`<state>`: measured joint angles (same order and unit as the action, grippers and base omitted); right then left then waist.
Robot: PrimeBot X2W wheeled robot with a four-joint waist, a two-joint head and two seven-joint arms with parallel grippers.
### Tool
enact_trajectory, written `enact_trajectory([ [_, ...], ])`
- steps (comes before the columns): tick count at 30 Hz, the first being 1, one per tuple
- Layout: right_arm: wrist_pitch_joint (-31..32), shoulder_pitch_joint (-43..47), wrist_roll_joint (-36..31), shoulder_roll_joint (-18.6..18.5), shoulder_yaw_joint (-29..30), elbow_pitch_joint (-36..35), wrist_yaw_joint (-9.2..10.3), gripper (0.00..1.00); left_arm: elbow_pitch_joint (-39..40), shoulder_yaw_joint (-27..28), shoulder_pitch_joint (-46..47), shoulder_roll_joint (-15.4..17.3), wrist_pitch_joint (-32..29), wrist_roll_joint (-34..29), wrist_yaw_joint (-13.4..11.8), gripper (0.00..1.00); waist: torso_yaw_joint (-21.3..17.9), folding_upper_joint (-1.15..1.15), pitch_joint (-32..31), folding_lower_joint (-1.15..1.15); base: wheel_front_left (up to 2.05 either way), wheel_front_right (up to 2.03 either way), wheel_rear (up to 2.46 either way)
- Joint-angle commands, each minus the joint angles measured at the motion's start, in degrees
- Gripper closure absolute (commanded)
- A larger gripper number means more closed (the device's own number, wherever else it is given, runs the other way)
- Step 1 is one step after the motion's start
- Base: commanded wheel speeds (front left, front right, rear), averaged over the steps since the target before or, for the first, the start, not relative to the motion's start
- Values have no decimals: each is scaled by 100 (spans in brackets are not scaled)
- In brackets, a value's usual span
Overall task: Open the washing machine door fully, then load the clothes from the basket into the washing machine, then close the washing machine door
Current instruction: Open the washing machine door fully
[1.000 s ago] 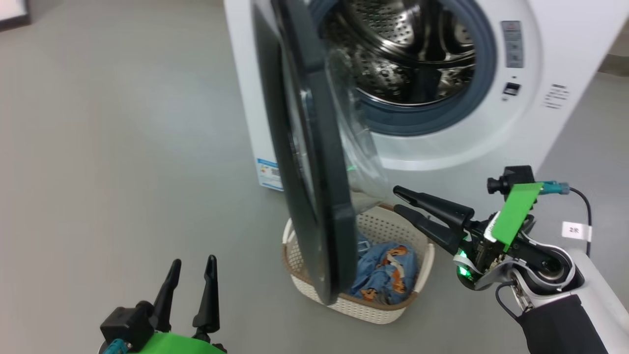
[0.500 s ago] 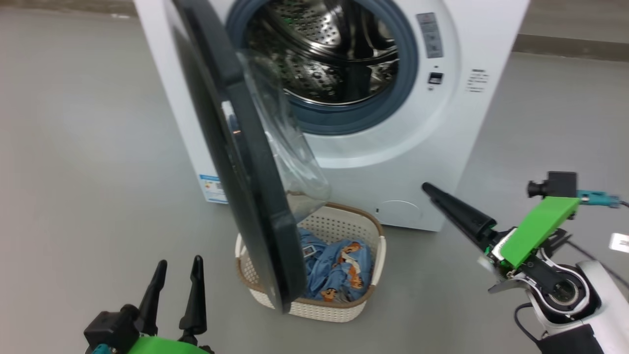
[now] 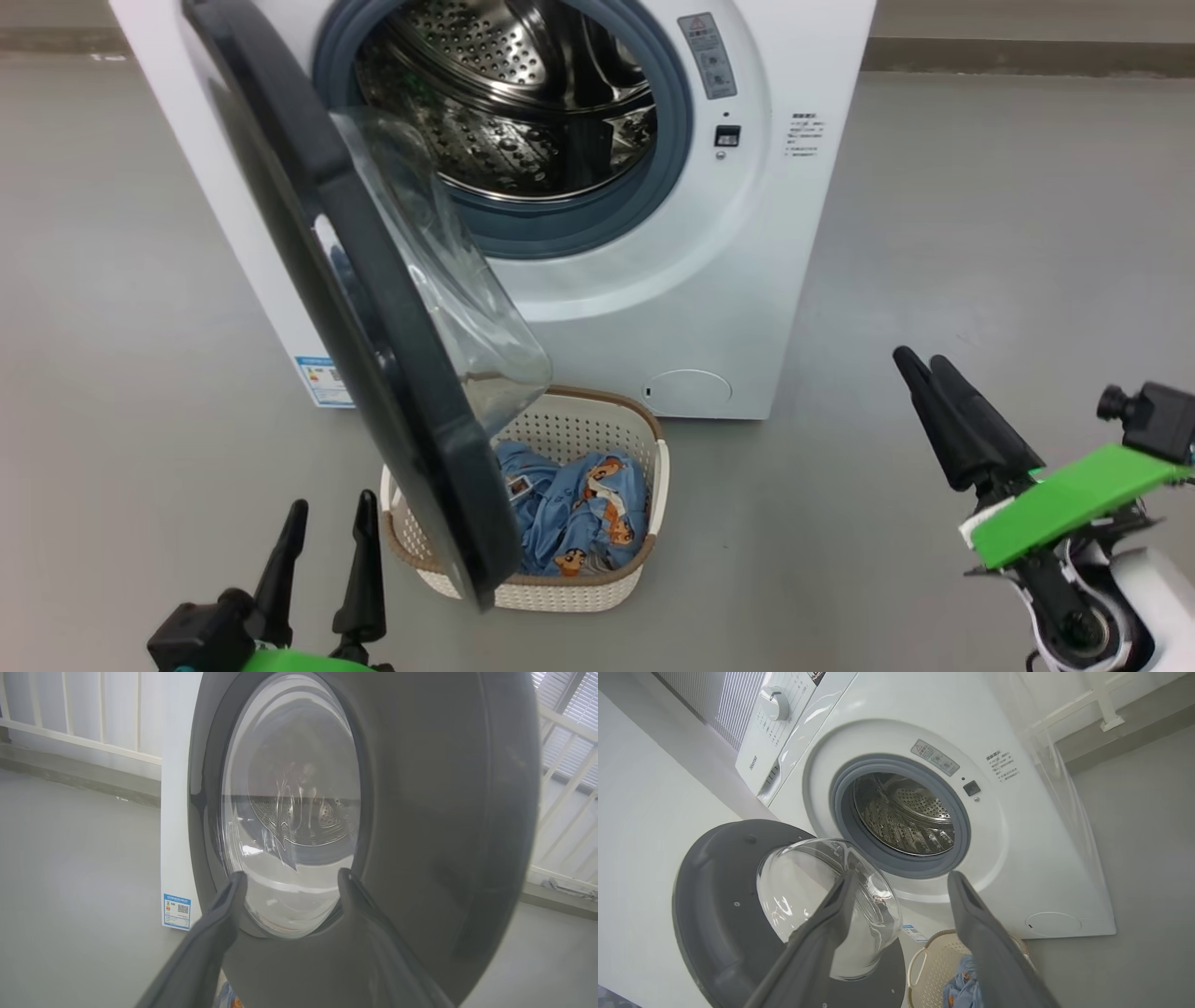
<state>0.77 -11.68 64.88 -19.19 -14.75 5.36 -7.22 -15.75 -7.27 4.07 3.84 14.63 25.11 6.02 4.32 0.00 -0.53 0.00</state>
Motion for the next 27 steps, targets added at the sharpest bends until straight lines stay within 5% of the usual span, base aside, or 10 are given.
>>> enact_trajectory([
  [1,-125,-3,-108,-105,-97,-160,-26,0,173,193,20,20,37,-38,-1,0,-51,0,-6,0,0,0,0],
  [9,-1458,280,-1398,-337,-177,383,-26,0,262,229,-69,-16,37,-40,-11,0,-168,0,-29,0,0,0,0],
  [27,-1576,355,-2917,83,316,959,-26,0,293,289,-53,-45,37,-87,12,0,-191,0,-30,0,0,0,0],
])
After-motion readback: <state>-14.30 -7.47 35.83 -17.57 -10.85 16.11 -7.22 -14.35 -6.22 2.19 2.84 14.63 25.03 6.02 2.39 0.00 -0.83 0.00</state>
